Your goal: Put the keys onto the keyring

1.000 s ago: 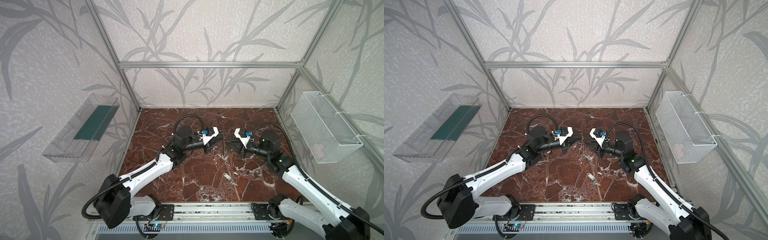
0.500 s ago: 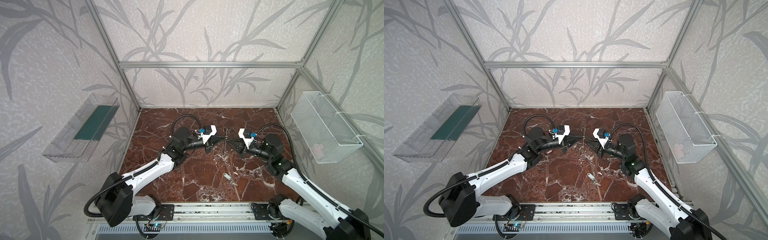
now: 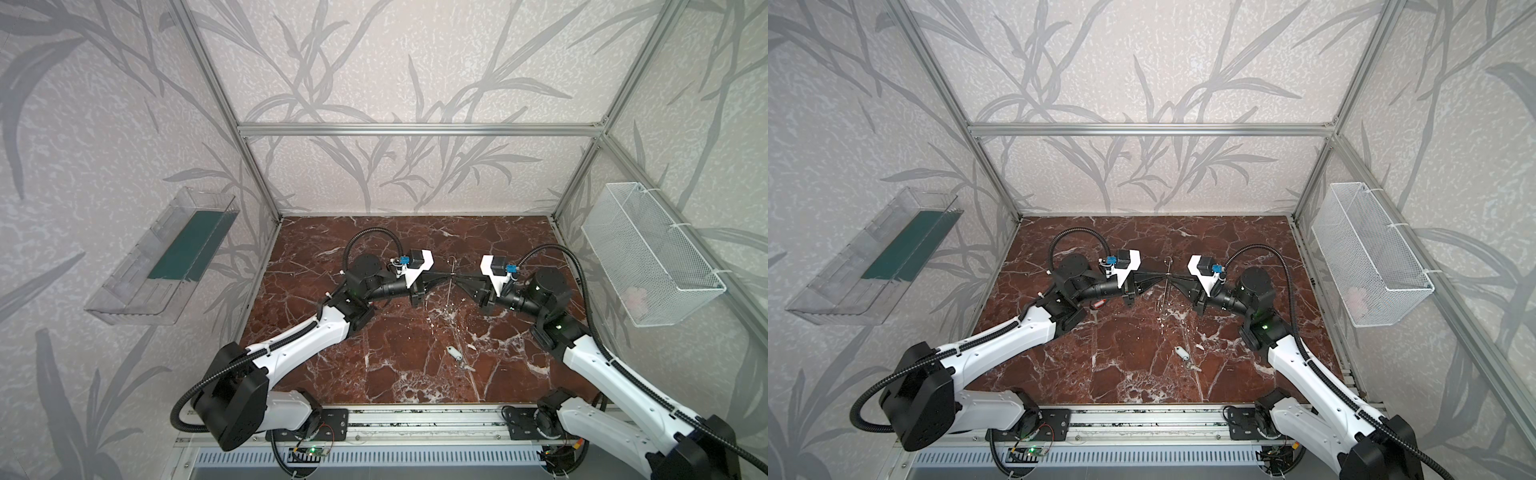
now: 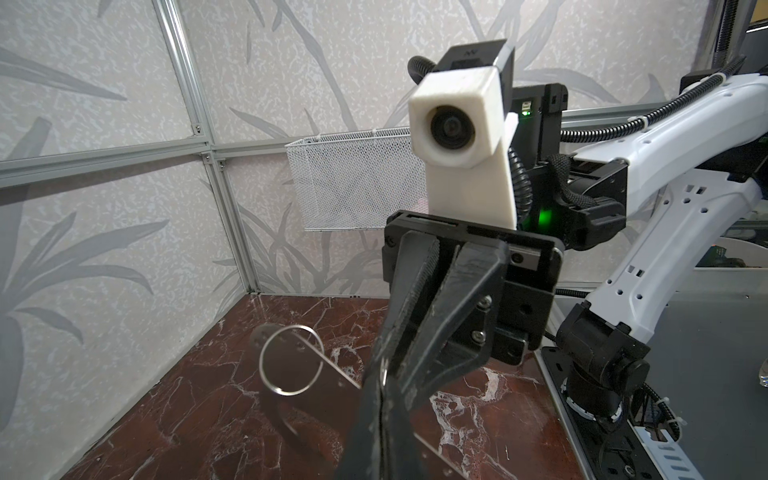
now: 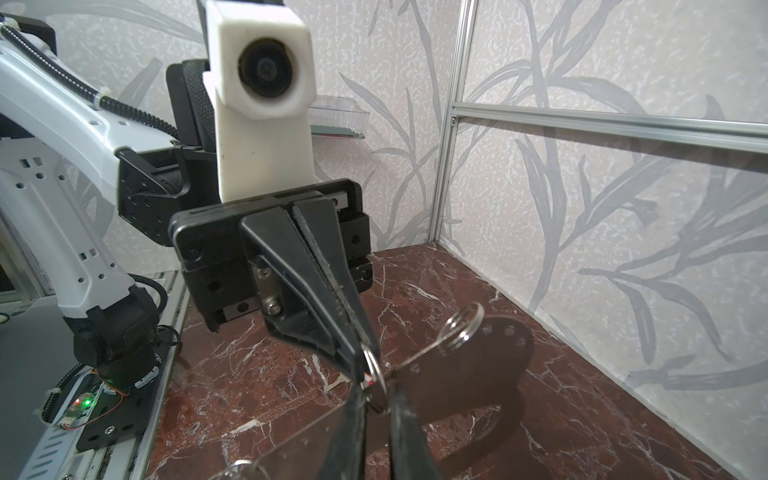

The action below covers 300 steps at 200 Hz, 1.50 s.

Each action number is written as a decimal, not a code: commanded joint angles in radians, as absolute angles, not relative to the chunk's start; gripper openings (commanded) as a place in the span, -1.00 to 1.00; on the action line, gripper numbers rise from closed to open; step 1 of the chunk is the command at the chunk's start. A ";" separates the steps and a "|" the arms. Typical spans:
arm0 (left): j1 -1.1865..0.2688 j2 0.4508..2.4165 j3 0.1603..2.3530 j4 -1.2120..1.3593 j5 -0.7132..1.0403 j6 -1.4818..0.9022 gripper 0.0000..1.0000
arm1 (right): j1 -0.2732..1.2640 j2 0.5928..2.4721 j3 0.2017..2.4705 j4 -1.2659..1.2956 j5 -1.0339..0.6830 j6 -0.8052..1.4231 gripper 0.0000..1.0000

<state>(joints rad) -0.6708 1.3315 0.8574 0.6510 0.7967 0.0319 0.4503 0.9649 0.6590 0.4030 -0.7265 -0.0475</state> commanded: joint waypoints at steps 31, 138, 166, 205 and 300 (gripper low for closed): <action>-0.665 1.340 0.862 0.697 0.810 0.027 -1.00 | 0.447 0.968 0.661 0.438 -0.755 -0.041 -0.97; -0.741 1.220 0.914 0.296 0.445 0.448 -0.36 | 0.448 0.964 0.823 -0.029 -0.655 -0.200 -1.00; -0.809 1.207 0.934 0.188 0.320 0.624 -0.37 | 0.448 0.992 0.877 -0.127 -0.626 -0.214 -1.00; -0.875 1.239 0.959 0.162 0.170 0.736 -0.38 | 0.463 1.026 0.920 -0.185 -0.605 -0.215 -1.00; -0.891 1.277 0.987 0.173 0.088 0.739 -0.42 | 0.486 1.039 0.938 -0.225 -0.598 -0.254 -1.00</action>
<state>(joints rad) -0.8864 1.2655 0.9398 0.1833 0.0986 0.7238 0.4797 1.0393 0.9024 -0.2169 -0.5911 -0.2386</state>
